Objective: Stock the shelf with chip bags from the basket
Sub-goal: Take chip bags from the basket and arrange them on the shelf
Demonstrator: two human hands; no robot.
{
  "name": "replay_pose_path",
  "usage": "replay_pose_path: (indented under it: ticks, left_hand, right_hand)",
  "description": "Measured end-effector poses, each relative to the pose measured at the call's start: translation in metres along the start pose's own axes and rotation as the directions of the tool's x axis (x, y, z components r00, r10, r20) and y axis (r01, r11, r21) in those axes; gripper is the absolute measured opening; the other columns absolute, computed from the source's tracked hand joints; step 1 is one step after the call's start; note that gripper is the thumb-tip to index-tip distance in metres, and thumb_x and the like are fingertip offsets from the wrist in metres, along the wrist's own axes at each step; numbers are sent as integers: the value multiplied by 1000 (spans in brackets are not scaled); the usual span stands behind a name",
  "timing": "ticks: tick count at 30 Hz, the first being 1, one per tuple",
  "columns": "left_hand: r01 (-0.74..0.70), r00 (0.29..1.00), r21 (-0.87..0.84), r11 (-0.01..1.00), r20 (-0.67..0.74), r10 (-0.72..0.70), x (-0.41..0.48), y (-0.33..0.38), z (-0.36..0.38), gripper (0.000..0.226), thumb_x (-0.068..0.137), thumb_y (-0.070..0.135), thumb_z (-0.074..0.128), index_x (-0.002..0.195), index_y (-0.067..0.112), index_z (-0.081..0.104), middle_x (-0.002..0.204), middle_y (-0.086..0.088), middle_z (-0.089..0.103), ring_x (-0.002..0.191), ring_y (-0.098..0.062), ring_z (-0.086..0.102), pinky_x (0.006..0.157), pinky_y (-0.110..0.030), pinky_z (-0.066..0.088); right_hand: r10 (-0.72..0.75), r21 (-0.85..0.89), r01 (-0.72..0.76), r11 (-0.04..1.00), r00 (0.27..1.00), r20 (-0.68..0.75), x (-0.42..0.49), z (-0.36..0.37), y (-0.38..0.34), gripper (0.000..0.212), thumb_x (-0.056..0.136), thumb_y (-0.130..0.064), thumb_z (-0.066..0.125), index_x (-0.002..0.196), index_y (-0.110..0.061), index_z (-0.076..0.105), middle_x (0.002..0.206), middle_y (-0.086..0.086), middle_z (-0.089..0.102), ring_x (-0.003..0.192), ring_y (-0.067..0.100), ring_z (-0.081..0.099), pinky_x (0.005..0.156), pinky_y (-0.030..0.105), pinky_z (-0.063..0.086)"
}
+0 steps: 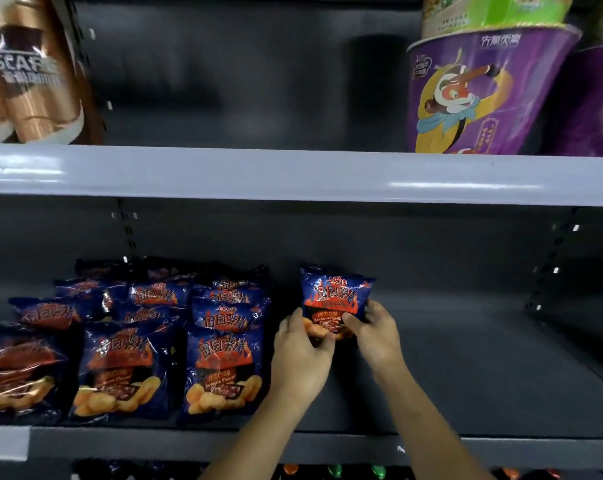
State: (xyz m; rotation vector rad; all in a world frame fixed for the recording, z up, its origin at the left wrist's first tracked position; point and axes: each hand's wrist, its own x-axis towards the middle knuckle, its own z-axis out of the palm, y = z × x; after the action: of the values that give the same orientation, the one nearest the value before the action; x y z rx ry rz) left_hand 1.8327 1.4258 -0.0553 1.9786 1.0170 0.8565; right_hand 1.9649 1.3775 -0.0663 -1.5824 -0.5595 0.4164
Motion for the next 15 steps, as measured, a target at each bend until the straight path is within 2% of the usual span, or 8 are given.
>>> replay_pose_path:
  ticks: [2,4,8,10,12,15]
  left_hand:
    - [69,998,-126,990,-1,-70,9,-3,10,40,88,28,69,124,22,54,102,17,53,95,-3,54,93,-29,48]
    - [144,989,-251,957,21,-143,19,-11,18,33,90,25,67,120,24,56,102,11,60,94,-3,59,96,-32,50]
    - [257,966,-398,881,119,-229,37,-28,28,41,95,20,61,131,31,44,113,9,59,111,-11,59,94,-22,41]
    - [257,966,-420,870,138,-219,43,-34,26,49,97,17,58,138,32,36,114,11,53,110,-8,53,94,-20,35]
    - [258,965,-433,863,153,-212,49,-40,24,58,99,17,57,150,25,31,120,8,53,110,-6,50,96,-20,33]
    - [270,962,-443,855,156,-223,56,-50,22,60,98,17,57,152,22,31,124,6,59,111,-6,54,97,-21,35]
  right_hand:
    - [-12,-71,12,997,1000,11,15,12,5,29,91,-9,71,117,-19,65,107,-3,72,103,15,67,98,39,53]
    - [-27,-127,30,991,999,28,28,24,11,26,91,-9,70,110,-24,62,102,-7,70,106,16,65,94,34,50]
    - [-17,-219,31,975,998,63,47,44,19,21,95,-12,67,111,-21,58,89,-18,56,103,15,58,84,22,37]
    - [-33,-259,52,964,996,77,52,51,21,28,97,-15,65,124,-14,58,96,-12,54,105,16,56,85,21,36]
    - [-32,-278,54,959,996,82,54,58,20,37,99,-15,63,134,-9,54,104,-5,50,106,17,54,87,22,36]
    - [-16,-296,40,954,996,83,58,66,19,37,99,-17,63,134,-8,53,112,2,59,101,19,54,86,23,37]
